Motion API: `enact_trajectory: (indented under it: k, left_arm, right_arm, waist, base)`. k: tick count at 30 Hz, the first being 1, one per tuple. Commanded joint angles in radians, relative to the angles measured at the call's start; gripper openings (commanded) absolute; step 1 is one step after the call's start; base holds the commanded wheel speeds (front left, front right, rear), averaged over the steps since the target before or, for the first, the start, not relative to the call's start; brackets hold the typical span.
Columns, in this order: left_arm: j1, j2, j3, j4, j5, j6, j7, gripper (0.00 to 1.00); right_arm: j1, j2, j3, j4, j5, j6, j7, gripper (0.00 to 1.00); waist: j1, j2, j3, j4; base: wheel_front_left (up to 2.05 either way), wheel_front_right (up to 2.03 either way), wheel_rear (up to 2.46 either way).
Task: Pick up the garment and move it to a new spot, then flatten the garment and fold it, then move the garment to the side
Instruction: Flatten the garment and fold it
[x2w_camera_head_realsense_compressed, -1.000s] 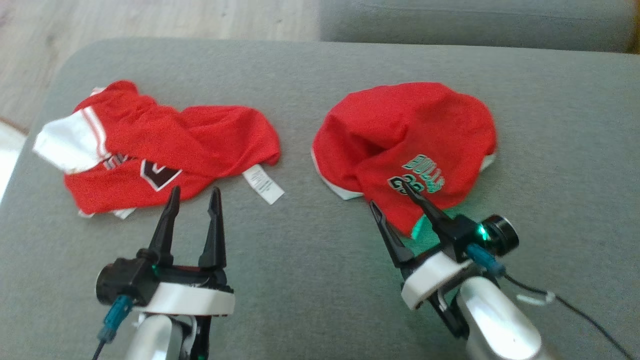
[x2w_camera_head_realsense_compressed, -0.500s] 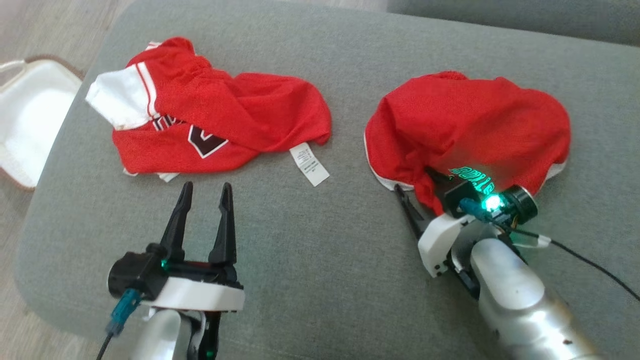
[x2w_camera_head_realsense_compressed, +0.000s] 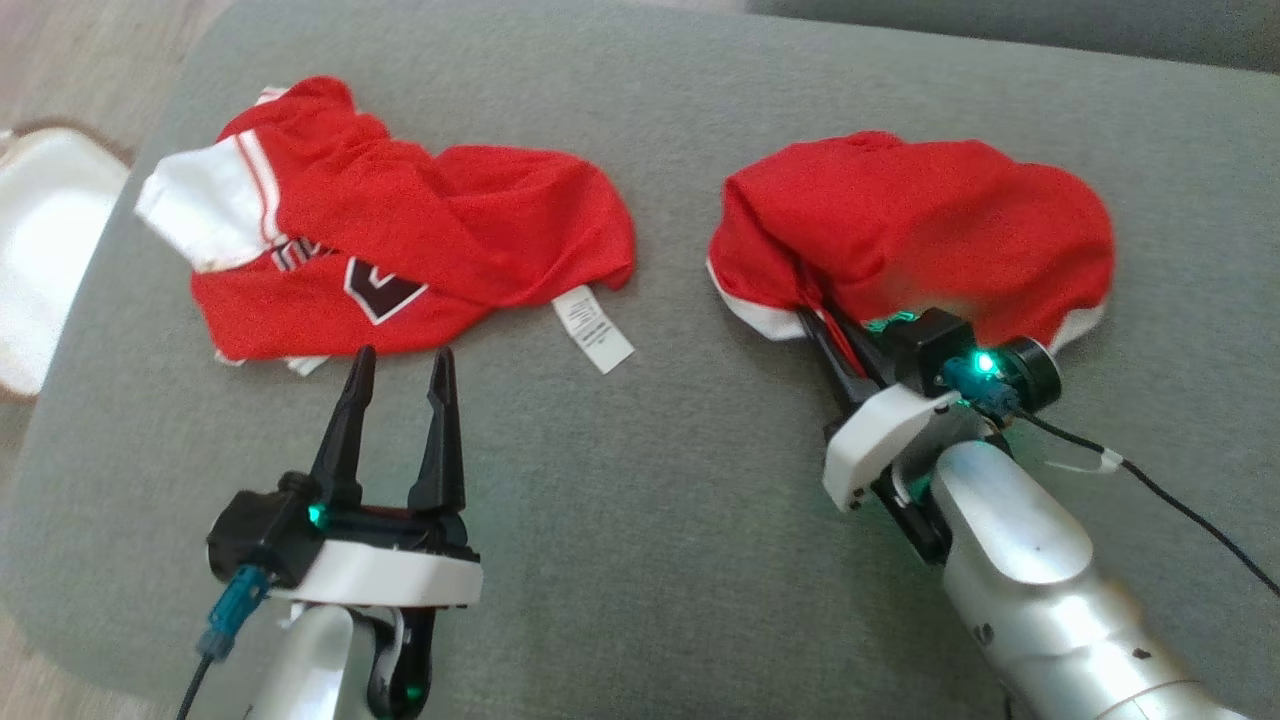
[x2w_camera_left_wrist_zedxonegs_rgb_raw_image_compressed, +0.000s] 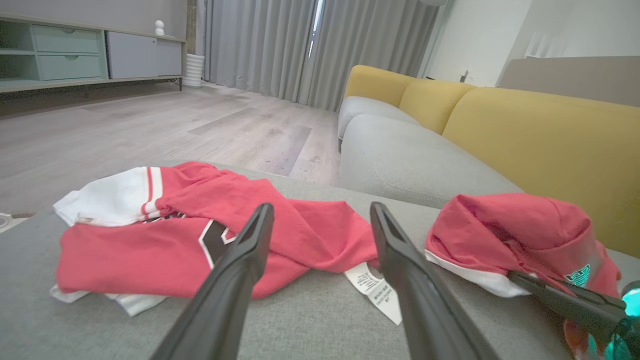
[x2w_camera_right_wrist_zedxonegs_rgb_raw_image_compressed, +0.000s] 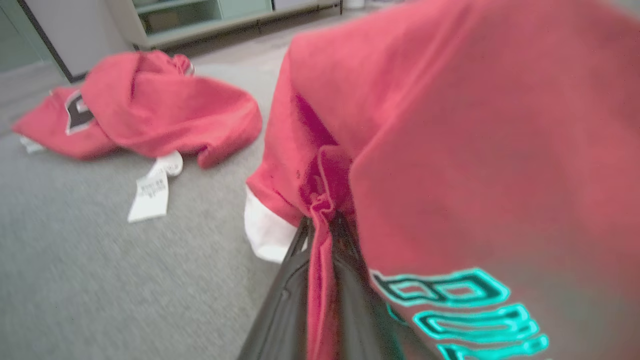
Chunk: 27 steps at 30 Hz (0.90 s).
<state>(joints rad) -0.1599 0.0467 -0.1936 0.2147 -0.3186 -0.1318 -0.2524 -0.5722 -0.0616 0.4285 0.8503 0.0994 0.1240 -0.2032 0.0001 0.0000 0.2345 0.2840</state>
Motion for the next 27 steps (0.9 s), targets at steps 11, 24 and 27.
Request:
enact_trajectory:
  k: [11,24,27]
  left_arm:
    - [0.002,0.004,0.083,-0.044,0.003,0.004,-0.009,1.00]
    - [0.020,0.004,0.071,-0.046,0.000,0.003,-0.009,1.00]
    - [0.022,0.004,0.072,-0.044,0.001,0.003,-0.009,1.00]
  right_arm:
    - [0.017,0.011,-0.046,-0.342,0.414,0.007,-0.057,0.00]
    - [-0.027,-0.028,-0.546,-0.032,0.580,0.007,-0.028,0.00]
    - [-0.053,-0.074,-0.655,0.080,0.416,0.007,-0.048,1.00]
  waist:
    - [-0.0001,0.0000,-0.095,-0.174]
    - [-0.0001,0.0000,-0.116,-0.226]
    - [-0.0001,0.0000,-0.116,-0.228]
  base:
    - [0.00,0.00,0.00]
    - [0.00,0.00,0.00]
    - [0.00,0.00,0.00]
